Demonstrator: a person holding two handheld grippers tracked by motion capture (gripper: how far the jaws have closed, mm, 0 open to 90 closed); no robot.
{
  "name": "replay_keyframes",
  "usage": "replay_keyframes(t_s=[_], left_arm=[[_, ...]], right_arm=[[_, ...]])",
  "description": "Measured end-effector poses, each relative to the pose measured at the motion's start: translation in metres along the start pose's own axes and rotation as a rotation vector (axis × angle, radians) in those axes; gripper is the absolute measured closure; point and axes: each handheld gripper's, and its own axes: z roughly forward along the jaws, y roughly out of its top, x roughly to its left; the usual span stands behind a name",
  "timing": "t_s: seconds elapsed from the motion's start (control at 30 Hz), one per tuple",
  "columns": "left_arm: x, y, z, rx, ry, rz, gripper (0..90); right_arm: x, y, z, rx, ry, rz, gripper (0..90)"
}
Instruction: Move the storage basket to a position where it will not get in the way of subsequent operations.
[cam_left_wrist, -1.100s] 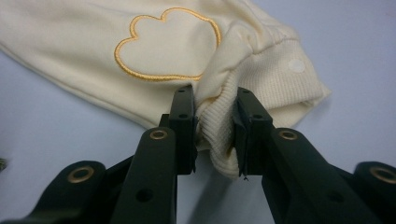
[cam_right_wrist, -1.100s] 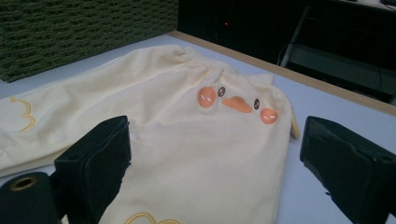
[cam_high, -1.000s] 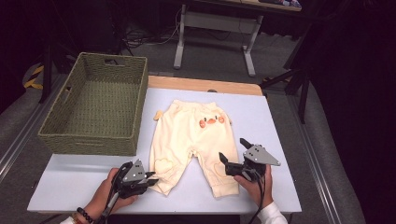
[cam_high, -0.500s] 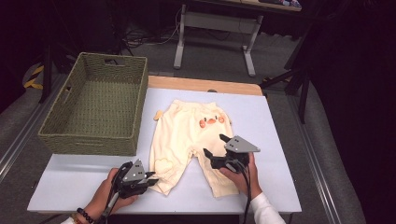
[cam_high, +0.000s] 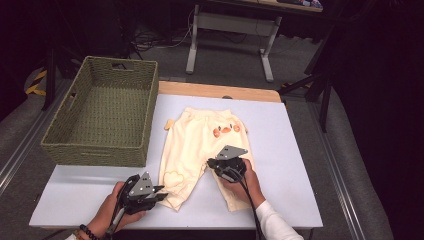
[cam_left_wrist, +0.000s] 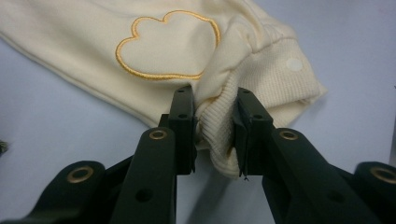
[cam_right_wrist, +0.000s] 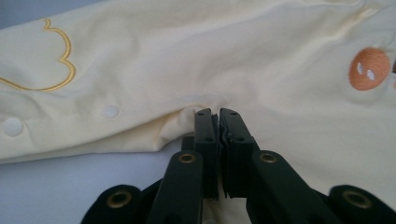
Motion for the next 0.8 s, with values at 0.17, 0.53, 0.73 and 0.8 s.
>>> replay_keyframes(t_s=[0.17, 0.53, 0.73, 0.8], left_arm=[[-0.002, -0.001, -0.004, 0.019, 0.0, 0.01, 72.4], [0.002, -0.005, -0.008, 0.015, -0.01, 0.004, 72.1], [0.003, -0.007, -0.007, 0.004, -0.017, -0.008, 72.1], [0.002, -0.007, -0.007, 0.003, -0.014, -0.007, 72.1]], right_arm=[[0.006, 0.001, 0.007, 0.065, 0.035, -0.032, 90.0], [0.003, 0.011, 0.004, 0.026, -0.01, -0.053, 90.0], [0.003, 0.011, 0.009, 0.06, -0.003, -0.07, 90.0], [0.003, 0.011, 0.01, 0.082, 0.012, -0.072, 90.0]])
